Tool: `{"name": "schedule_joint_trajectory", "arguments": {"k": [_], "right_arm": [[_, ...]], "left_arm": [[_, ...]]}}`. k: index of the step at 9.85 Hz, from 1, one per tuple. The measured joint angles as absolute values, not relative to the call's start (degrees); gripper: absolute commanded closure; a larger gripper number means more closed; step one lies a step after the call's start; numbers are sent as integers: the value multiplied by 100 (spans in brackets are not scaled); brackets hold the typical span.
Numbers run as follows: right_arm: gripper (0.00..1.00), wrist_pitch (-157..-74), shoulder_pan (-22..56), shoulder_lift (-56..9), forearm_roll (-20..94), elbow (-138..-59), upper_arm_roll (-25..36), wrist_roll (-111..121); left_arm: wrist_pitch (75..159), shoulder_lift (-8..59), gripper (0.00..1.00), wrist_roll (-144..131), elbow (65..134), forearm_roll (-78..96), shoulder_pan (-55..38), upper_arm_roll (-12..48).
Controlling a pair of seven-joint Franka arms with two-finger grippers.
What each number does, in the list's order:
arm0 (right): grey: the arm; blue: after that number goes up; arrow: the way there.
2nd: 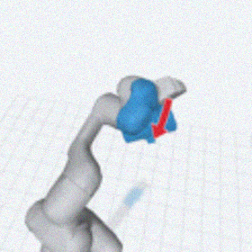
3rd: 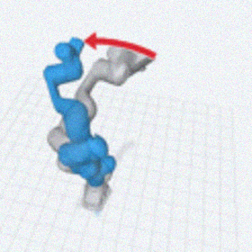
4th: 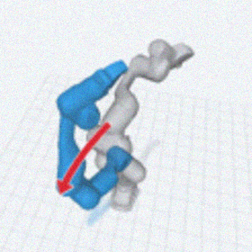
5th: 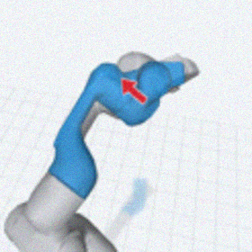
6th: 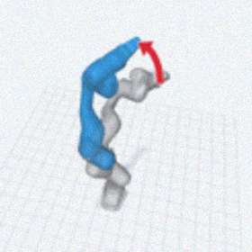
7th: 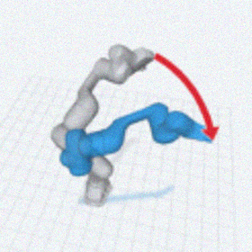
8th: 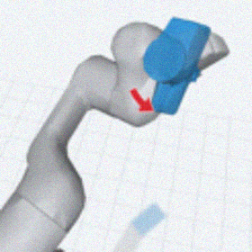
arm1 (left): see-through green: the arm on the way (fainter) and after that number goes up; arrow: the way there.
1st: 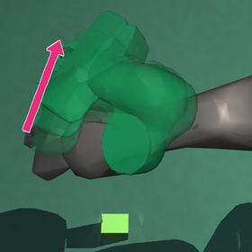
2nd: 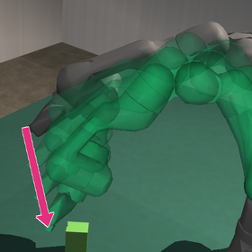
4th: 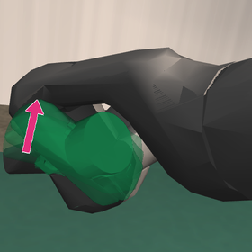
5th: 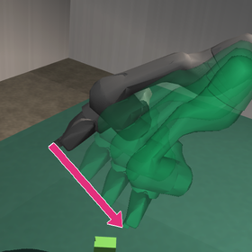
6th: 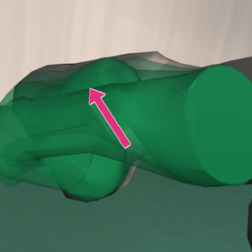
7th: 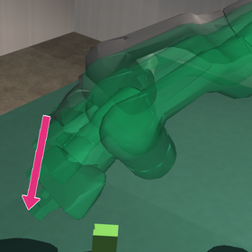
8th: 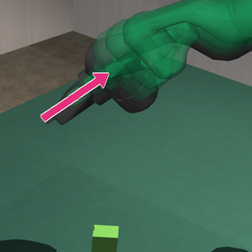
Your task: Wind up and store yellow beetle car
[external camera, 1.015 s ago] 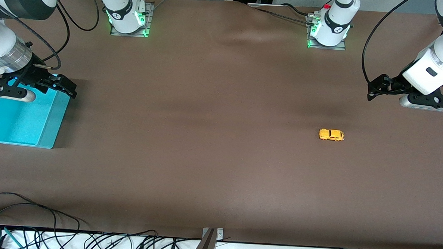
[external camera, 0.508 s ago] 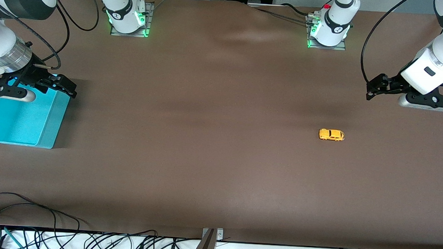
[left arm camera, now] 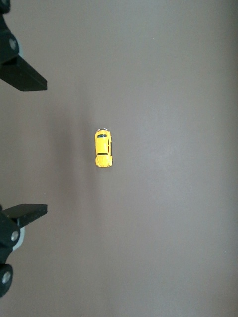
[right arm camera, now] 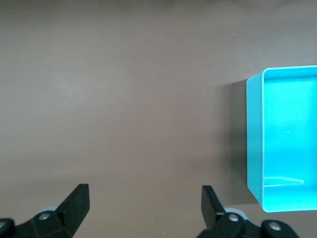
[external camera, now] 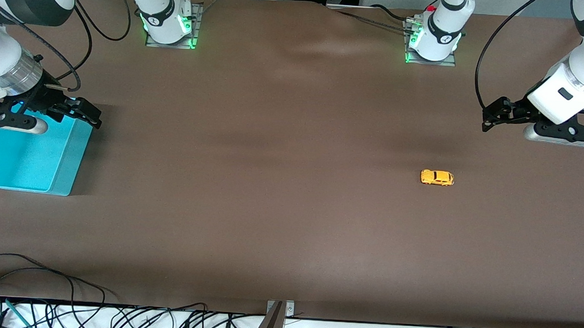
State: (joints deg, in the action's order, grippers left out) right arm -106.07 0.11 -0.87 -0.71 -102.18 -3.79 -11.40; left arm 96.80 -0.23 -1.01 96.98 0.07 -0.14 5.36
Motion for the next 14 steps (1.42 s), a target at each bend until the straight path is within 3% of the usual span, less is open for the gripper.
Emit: {"name": "schedule_joint_trajectory", "arguments": {"k": [14], "right_arm": [[0, -10303, 93, -106, -72, -10211, -419, -857]], "left_arm": [[9656, -27, 0, -119, 9698, 7, -18, 545]]}}
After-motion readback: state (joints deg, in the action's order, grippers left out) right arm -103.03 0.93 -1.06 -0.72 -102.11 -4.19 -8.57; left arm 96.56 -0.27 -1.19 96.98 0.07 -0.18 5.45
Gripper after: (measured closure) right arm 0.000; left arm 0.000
